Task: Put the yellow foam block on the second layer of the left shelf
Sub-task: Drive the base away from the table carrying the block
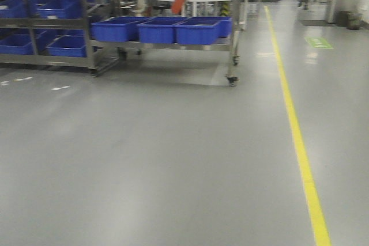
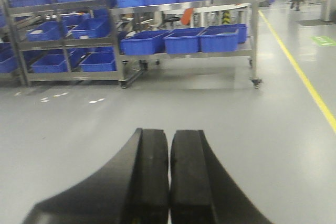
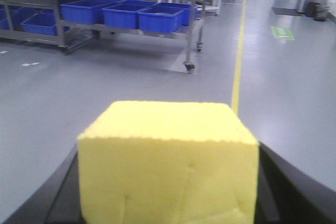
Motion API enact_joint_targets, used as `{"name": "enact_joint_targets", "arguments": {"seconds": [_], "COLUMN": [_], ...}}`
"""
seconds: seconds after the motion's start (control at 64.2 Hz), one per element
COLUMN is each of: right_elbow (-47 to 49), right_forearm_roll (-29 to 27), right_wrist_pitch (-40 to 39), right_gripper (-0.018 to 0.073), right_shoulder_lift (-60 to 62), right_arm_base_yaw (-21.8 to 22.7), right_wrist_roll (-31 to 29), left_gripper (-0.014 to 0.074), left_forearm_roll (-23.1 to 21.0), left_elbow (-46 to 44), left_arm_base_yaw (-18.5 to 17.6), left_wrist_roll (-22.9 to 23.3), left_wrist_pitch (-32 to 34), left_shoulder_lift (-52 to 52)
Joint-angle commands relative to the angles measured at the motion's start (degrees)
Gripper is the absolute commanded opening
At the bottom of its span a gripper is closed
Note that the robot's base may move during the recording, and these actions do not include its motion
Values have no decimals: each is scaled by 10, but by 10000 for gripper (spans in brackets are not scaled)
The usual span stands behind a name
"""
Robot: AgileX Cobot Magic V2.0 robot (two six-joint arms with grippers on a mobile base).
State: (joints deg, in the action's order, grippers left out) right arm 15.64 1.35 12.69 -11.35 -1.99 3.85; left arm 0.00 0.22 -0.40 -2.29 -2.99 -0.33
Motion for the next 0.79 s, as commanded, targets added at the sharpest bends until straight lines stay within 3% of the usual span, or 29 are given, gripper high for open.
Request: {"name": "enact_joint_targets", "arguments": {"seconds": [0.0, 0.779], "right_elbow": [16, 16], "right_forearm_roll": [0, 0], "right_wrist_pitch": [-56, -56], "right_gripper": [507, 507], "right_shoulder_lift": [-5, -5], "right_arm_base_yaw": [5, 5], "right_wrist_roll": [-1, -1], "left_gripper": [124, 124], "left_forearm_roll": [-6, -6], "left_elbow": [15, 15], "left_arm_base_yaw": [0, 0], "left_wrist_roll": [2, 2], "left_wrist_pitch": [46, 46], "left_shoulder_lift": [-12, -12]}}
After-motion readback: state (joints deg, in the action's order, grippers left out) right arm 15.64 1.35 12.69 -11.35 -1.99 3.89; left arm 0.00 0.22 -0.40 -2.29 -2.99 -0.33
